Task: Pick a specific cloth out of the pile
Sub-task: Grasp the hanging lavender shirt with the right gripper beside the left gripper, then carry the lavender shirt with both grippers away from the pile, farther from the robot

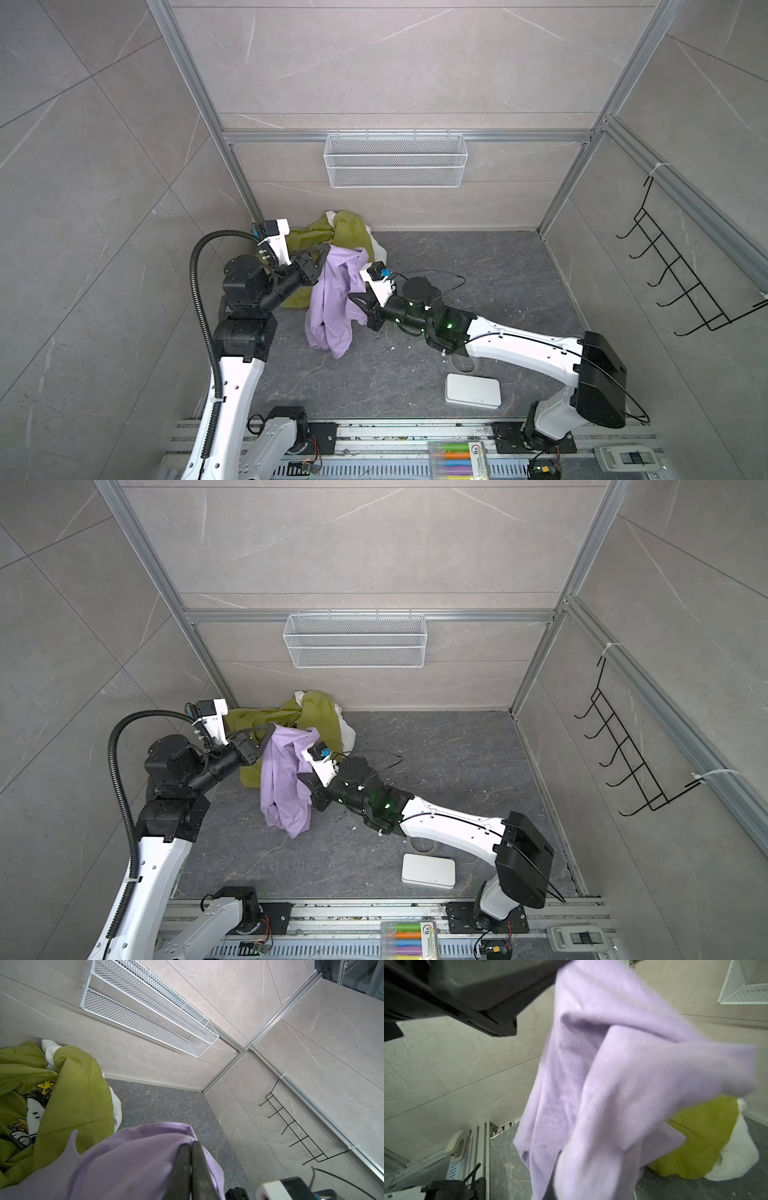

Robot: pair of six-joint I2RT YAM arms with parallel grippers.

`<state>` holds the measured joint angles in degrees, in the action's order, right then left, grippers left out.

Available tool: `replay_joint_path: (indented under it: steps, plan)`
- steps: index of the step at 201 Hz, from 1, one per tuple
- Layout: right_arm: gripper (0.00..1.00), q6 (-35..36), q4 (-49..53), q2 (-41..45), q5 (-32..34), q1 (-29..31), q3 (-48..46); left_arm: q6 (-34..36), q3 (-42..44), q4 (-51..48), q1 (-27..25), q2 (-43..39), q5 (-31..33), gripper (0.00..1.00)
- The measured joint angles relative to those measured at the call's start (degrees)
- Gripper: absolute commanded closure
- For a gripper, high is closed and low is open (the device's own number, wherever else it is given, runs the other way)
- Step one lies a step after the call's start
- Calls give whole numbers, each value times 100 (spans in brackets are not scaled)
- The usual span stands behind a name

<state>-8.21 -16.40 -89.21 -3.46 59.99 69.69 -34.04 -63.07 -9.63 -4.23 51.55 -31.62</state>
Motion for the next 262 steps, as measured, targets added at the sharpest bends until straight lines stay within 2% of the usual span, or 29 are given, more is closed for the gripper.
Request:
replay_joint_path:
  steps: [74,113,178,262]
  plan:
    - [100,555,1054,1329,767,0,85,173,-2,-2,-595,151,184,100]
    - [100,896,1620,1556,1207,0,428,225,-94,-11,-964,323,337,100]
    - [100,1478,1980,1703,1840,-50,863,393,-511,-13,-1679,479,713,100]
    - [100,1274,2046,1687,1742,-1130,1292,472,-1360,507,-2487,1523,1169,100]
